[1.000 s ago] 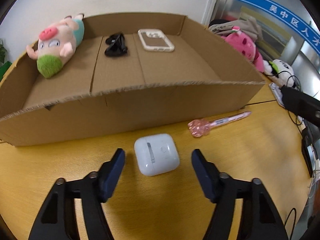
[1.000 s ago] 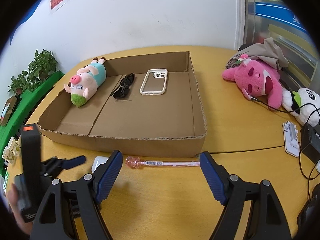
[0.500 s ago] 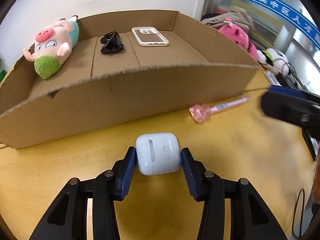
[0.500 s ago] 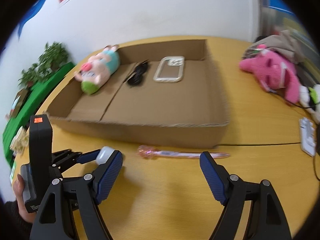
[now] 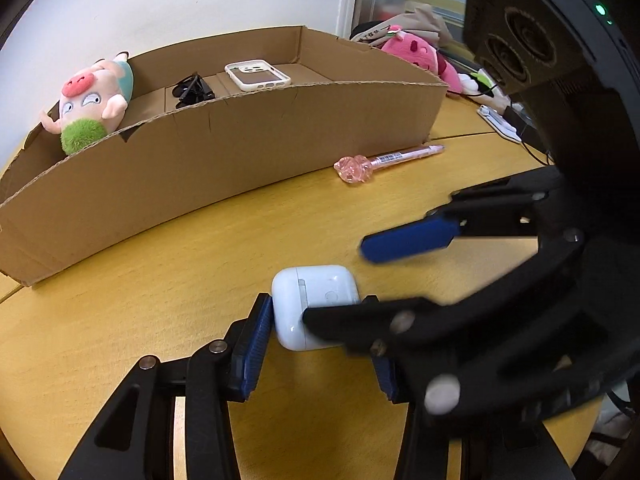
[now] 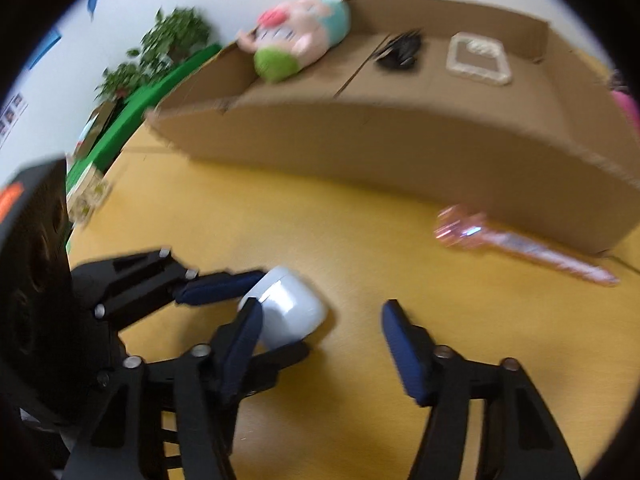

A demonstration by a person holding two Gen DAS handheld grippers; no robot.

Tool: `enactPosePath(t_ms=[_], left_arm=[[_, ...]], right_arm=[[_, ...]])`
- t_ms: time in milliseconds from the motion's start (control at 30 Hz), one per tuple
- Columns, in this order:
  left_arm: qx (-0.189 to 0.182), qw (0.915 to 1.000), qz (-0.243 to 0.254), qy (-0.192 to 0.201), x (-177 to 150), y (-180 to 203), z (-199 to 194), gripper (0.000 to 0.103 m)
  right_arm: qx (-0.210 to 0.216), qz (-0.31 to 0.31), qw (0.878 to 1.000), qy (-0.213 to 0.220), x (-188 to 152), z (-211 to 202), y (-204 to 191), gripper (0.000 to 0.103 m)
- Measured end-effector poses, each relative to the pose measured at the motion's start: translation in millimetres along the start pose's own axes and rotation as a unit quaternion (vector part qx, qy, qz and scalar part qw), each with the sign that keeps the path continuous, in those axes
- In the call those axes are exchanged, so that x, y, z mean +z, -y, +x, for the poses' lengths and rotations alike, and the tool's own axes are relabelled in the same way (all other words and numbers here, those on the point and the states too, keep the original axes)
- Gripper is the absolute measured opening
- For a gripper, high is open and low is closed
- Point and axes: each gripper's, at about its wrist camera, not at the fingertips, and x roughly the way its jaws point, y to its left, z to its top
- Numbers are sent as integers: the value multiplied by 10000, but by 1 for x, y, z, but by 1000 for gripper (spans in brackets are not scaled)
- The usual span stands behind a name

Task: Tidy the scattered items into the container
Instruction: 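Hold the earbud case in the left gripper while the right gripper also grips it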

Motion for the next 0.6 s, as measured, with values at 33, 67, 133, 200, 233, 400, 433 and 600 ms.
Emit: enactPosePath(t_ms=[33,67,133,200,233,400,433,600], left_arm=[[3,10000,36,25,-1,1,-1,49],[-14,10000,46,47,-2,2,-2,49],[-30,10000,41,81,-4,3,-3,49],[13,9999,86,97,-5,5,-5,49],[42,9999,96,118,-6,5,-7,49],[87,9994,-15,349,-4,-4,-21,48],[107,9992,-3,398,-3,-4,-24,48],[296,9977,134,587,2,-4,-38,47]], right_arm=[[83,-41,10000,8,-1,1,-4,58],[62,-110,9999,-12,-2,2,-8,57],[136,-176,9997,-67,-1,4,-12,49],[215,-216,9994,-132,-1,4,-15,46],[216,-222,9994,-145,-1,4,-16,46],[366,2,9992,154,4,-13,-14,22],[397,-12,9990,196,5,-17,-14,22],[293,-232,9988,312,11,-31,-28,22]])
